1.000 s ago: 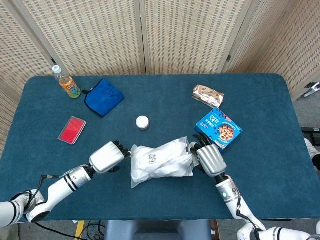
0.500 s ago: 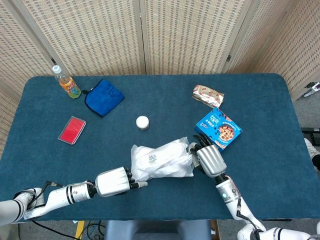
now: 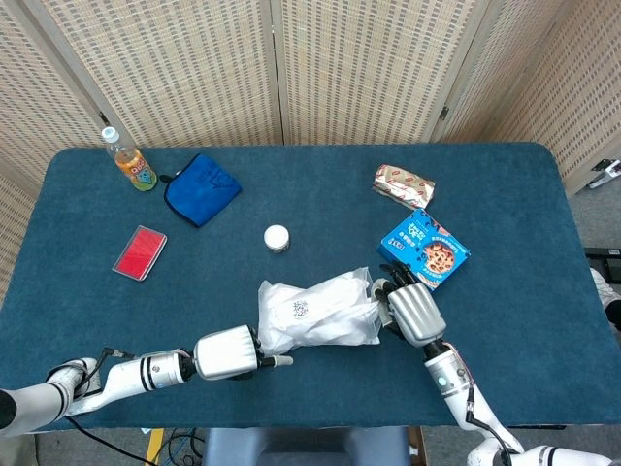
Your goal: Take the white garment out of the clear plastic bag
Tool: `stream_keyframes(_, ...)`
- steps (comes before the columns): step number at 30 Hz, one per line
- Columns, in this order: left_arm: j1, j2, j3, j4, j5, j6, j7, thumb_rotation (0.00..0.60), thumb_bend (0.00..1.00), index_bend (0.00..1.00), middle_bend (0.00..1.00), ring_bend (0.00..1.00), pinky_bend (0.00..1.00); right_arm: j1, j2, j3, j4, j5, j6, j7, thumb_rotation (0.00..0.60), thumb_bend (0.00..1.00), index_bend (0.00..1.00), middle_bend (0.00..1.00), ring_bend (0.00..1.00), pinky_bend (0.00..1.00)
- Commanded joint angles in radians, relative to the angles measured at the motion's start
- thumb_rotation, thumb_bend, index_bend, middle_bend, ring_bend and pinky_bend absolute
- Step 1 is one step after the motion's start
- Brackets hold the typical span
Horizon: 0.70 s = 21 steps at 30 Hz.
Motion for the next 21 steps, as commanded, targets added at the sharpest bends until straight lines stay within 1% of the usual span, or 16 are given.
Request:
stream_keyframes(1, 0.020, -0.076, 0.004, 0.104, 0.009, 0.056, -0.046, 0.600, 0.21, 0.25, 0.85, 0.85, 0.84, -0.001, 0.001, -0.001, -0.002, 0.003, -0.002, 0.007, 0.600, 0.69, 0.86, 0.43, 0.14, 0.11)
stream_keyframes(6, 0.016, -0.134, 0.005, 0.212, 0.008, 0.064, -0.062, 0.600, 0.21, 0.27, 0.86, 0.86, 0.85, -0.003, 0.007, -0.001, -0.010, 0.005, -0.003, 0.014, 0.600, 0.69, 0.86, 0.43, 0.14, 0.11)
stream_keyframes(10, 0.008, -0.148, 0.009, 0.265, 0.007, 0.060, -0.054, 0.600, 0.21, 0.29, 0.86, 0.86, 0.85, -0.004, 0.008, -0.001, -0.012, 0.006, -0.003, 0.013, 0.600, 0.69, 0.86, 0.43, 0.14, 0.11)
stream_keyframes(15, -0.006, -0.145, 0.024, 0.302, 0.008, 0.031, -0.028, 0.600, 0.21, 0.29, 0.86, 0.86, 0.85, -0.003, 0.006, -0.001, -0.008, 0.009, -0.006, 0.014, 0.600, 0.69, 0.86, 0.43, 0.14, 0.11)
stream_keyframes(21, -0.021, -0.135, 0.036, 0.310, 0.004, 0.010, -0.005, 0.600, 0.21, 0.29, 0.86, 0.86, 0.85, -0.002, 0.005, 0.000, -0.006, 0.011, -0.009, 0.014, 0.600, 0.69, 0.86, 0.43, 0.14, 0.11)
